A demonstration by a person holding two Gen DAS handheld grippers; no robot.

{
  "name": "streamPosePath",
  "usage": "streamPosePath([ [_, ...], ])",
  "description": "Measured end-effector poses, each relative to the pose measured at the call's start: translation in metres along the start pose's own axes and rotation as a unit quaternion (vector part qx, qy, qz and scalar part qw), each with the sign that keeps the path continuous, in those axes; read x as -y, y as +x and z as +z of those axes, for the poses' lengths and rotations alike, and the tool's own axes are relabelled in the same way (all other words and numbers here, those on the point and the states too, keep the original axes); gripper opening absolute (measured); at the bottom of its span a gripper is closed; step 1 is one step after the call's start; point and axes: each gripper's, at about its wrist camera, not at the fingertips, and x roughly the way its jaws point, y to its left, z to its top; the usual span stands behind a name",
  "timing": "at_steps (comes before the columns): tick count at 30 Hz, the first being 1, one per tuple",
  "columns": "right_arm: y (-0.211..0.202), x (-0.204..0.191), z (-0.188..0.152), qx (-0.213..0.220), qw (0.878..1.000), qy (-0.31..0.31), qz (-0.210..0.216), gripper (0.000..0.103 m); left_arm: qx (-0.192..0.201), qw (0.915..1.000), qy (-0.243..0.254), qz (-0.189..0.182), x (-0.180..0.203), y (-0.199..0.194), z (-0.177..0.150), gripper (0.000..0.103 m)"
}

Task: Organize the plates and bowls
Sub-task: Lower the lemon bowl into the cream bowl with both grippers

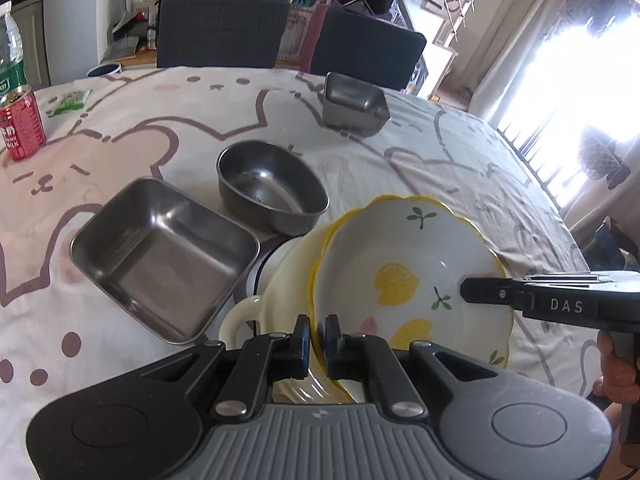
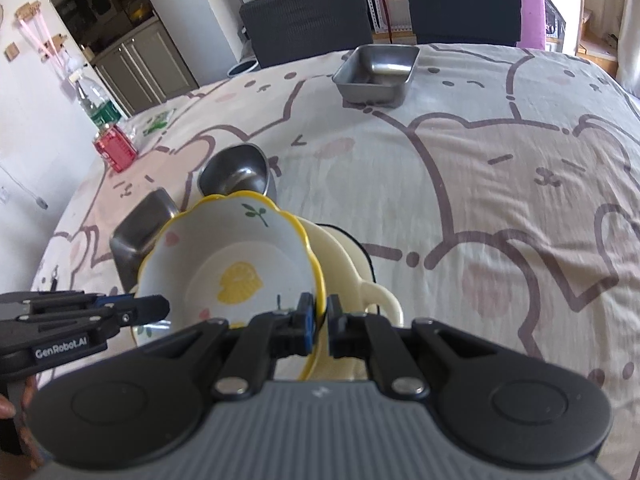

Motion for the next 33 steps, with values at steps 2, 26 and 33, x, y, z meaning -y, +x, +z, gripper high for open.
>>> streamPosePath([
  [2,0.003,-0.002,0.0,-0.003,1.0,-0.005,-0.003,0.008,-0.005,1.0,0.001,0.001,-0.001,0.002,0.0,0.008],
  [26,0.021,-0.008,0.003,-0.032,0.998,-0.042,-0.03,0.008,-0.041,0.998,0.047,0.008,0.001,0.02,-0.005,0.012],
  [33,0.023,-0.006,0.001,-0.037,0.998,-0.047,-0.026,0.008,-0.043,0.9979,0.048,0.003,0.0,0.021,-0.004,0.012],
])
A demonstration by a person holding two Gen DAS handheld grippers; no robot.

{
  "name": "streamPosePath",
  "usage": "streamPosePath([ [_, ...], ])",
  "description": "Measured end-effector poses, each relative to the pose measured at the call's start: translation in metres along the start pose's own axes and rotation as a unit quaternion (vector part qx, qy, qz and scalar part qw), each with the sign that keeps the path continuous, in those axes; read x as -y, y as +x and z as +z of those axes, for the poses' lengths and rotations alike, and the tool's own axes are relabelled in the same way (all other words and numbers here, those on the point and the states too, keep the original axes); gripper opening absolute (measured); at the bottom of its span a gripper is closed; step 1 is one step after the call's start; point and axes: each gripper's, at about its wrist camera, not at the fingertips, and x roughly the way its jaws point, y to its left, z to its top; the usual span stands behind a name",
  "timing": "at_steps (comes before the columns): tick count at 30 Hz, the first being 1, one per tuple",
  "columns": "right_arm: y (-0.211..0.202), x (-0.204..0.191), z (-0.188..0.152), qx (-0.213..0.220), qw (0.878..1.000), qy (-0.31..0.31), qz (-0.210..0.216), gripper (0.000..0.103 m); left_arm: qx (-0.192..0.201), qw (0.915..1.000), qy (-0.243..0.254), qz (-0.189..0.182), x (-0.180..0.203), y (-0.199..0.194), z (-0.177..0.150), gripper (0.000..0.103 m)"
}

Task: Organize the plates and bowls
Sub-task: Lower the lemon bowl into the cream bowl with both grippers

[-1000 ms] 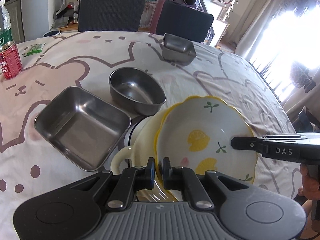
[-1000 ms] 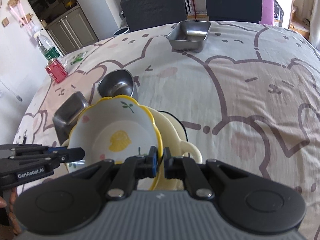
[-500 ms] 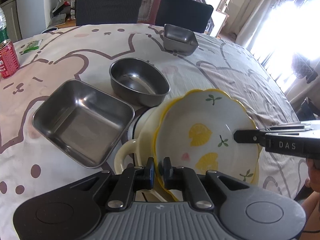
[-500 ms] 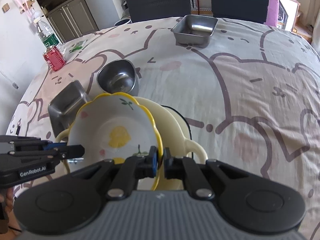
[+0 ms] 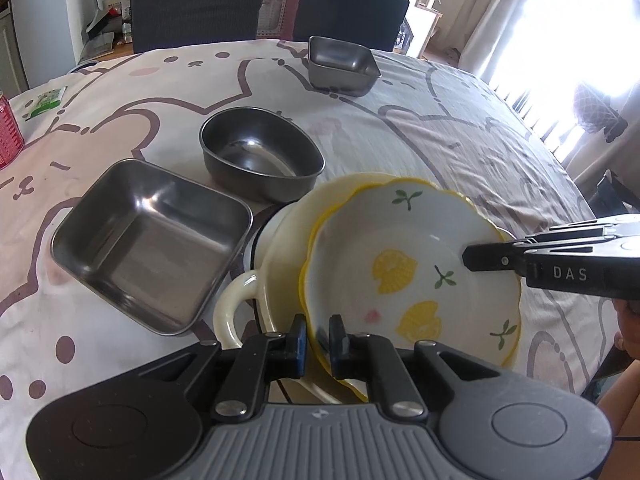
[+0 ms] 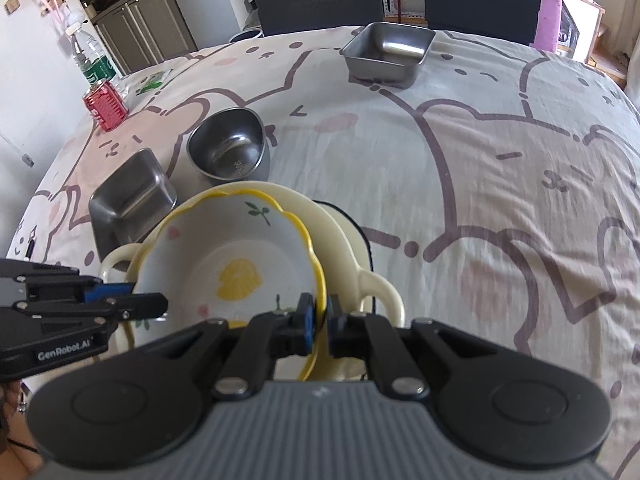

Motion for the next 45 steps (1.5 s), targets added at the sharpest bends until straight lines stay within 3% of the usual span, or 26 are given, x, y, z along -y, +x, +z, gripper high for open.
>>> streamPosePath([
  [17,0.017,-0.002,0.006,-0.012,1.0,-0.002,-0.008,0.01,0.021,0.9997,-0.013,-0.003,-0.008,-0.014,0.001,0.012],
  [27,0.021,0.004,0.003,-0.026,0.999,0.017,0.012,0.01,0.01,0.9999,-0.003,-0.003,-0.007,-0.011,0.0,0.012],
  [38,0.012,0.014,0.003,-0.031,0.998,0.036,0.032,0.013,0.01,0.9999,-0.005,-0.004,-0.007,-0.01,0.0,0.014],
  [45,-0.003,0.017,0.0,-0.011,0.999,0.023,0.039,0.014,0.008,0.9999,-0.004,-0.004,-0.007,-0.011,0.0,0.014],
])
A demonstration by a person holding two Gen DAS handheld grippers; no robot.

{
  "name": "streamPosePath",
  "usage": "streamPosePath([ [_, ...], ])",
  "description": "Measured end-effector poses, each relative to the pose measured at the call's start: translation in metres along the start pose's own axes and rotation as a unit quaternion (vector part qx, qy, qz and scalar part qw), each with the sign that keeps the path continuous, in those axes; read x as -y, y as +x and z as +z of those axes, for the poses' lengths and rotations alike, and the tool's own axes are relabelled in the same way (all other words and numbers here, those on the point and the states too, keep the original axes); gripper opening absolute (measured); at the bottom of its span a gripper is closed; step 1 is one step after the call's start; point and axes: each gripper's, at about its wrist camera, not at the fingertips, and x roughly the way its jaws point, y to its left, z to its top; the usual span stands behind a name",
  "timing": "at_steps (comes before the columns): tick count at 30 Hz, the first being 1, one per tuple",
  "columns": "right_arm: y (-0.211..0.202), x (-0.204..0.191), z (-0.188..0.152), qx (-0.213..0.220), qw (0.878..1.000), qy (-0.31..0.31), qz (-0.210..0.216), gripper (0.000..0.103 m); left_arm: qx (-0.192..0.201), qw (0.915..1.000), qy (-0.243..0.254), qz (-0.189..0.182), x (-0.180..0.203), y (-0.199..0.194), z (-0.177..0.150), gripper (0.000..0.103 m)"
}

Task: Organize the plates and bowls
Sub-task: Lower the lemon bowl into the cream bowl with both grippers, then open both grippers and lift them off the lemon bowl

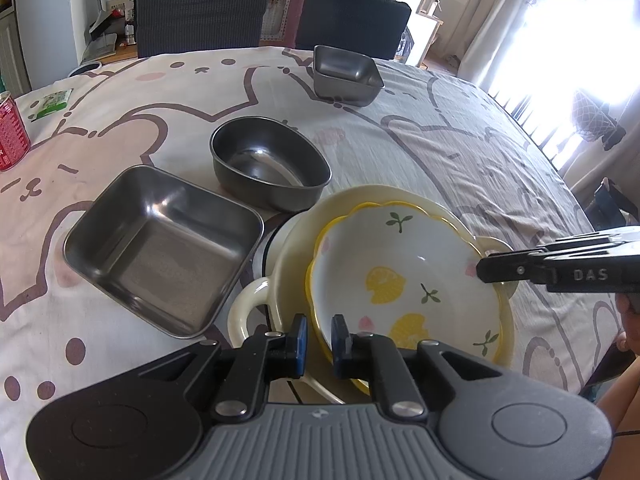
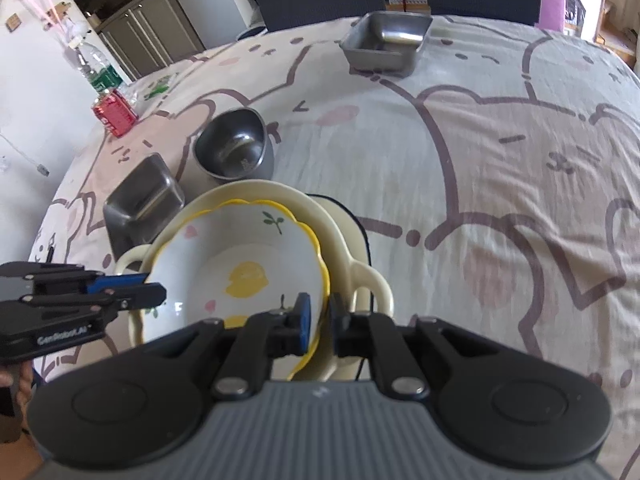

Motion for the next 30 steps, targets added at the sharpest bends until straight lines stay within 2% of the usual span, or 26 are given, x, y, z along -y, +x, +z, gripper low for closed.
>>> streamPosePath([
  [10,-0.006,0.008,-0.006,0.005,1.0,0.002,0.016,0.016,-0.002,1.0,0.002,0.002,0.001,0.0,0.0,0.014],
  [18,-0.001,-0.002,-0.011,0.003,1.0,-0.03,0.008,0.011,-0.003,1.0,0.003,0.002,0.001,0.0,-0.001,0.015],
  [23,-0.001,0.002,-0.009,0.001,1.0,-0.016,0.015,0.011,-0.002,1.0,0.001,0.003,0.001,-0.001,-0.001,0.015],
  [26,-0.005,0.007,-0.006,0.007,1.0,0.01,0.022,0.013,0.002,1.0,-0.002,0.002,0.001,-0.004,-0.001,0.021],
  [30,-0.015,0.009,-0.003,0.024,0.999,0.02,0.027,0.031,0.007,1.0,0.0,-0.004,0.003,-0.008,0.0,0.03],
])
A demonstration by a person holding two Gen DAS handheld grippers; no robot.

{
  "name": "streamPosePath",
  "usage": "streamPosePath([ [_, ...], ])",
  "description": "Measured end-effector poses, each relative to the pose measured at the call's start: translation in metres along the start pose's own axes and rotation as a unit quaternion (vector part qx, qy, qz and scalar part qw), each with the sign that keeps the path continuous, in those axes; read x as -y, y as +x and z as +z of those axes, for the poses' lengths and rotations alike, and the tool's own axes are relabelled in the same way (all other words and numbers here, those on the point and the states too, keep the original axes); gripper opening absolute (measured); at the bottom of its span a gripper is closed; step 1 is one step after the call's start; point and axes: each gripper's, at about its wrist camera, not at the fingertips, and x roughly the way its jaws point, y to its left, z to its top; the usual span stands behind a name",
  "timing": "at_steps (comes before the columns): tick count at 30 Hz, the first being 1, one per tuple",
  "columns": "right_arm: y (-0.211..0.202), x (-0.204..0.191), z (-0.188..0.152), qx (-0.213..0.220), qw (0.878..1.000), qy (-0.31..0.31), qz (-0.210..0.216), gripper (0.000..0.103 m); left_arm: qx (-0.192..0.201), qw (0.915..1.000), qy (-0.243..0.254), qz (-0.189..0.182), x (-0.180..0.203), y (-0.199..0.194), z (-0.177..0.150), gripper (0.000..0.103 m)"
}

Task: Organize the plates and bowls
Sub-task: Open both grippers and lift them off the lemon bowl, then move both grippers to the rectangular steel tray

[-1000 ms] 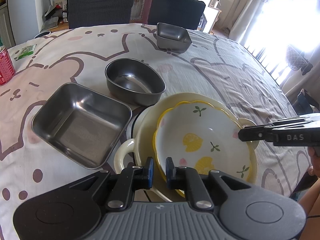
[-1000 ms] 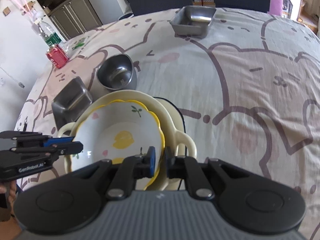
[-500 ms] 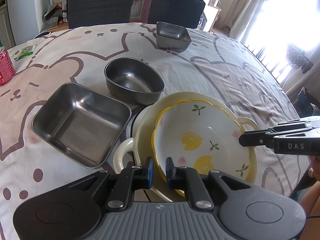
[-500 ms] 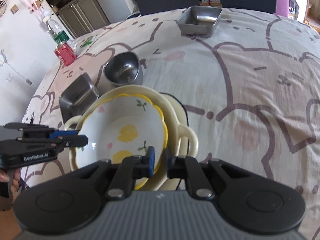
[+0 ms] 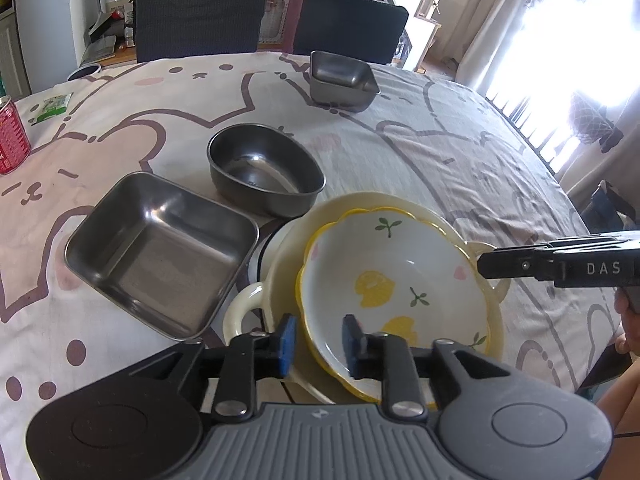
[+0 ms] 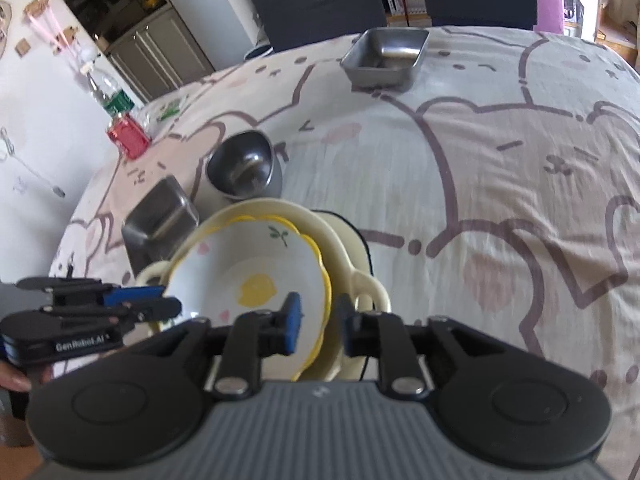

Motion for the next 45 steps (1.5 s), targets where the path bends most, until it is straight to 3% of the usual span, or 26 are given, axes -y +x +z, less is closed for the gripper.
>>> streamPosePath([
  [4,-0.003,-0.005,-0.003,0.003,1.0,-0.007,-0.005,0.046,0.004,0.9999,0.0,-0.01,0.002,-0.004,0.0,0.043],
  [6,-0.004,-0.006,-0.005,0.004,1.0,-0.011,-0.009,0.054,0.009,0.9999,-0.001,-0.012,0.002,-0.007,0.001,0.061],
  [7,-0.006,-0.006,-0.006,0.009,1.0,-0.012,-0.006,0.062,0.015,0.9999,0.003,-0.006,0.002,-0.009,0.001,0.077],
  [8,-0.008,-0.006,-0.008,0.015,1.0,-0.011,-0.004,0.067,0.026,0.9996,0.007,-0.005,0.002,-0.012,0.002,0.083],
  [9,-0.01,-0.007,-0.008,0.022,1.0,-0.01,-0.006,0.076,0.034,0.9994,0.007,-0.004,0.001,-0.015,0.002,0.087],
  [11,-0.015,-0.008,-0.009,0.038,0.999,-0.015,-0.011,0.079,0.052,0.9986,0.0,0.005,-0.003,-0.022,0.004,0.096],
  [14,-0.02,-0.008,-0.008,0.06,0.998,-0.013,-0.01,0.092,0.08,0.9965,-0.005,0.024,-0.013,-0.034,0.009,0.102],
  [16,-0.021,-0.008,-0.006,0.075,0.997,-0.007,-0.009,0.102,0.101,0.994,-0.001,0.044,-0.019,-0.041,0.014,0.103],
  [24,-0.012,-0.027,0.011,0.119,0.993,0.002,0.018,0.103,0.122,0.9865,0.023,0.106,-0.053,-0.04,0.045,0.103],
  [32,0.014,-0.059,0.03,0.118,0.992,-0.008,0.049,0.103,0.05,0.9765,0.06,0.201,-0.099,0.003,0.066,0.103],
  [45,0.054,-0.091,0.047,0.088,0.994,-0.013,0.061,0.103,0.002,0.9566,0.105,0.272,-0.124,0.048,0.076,0.103],
])
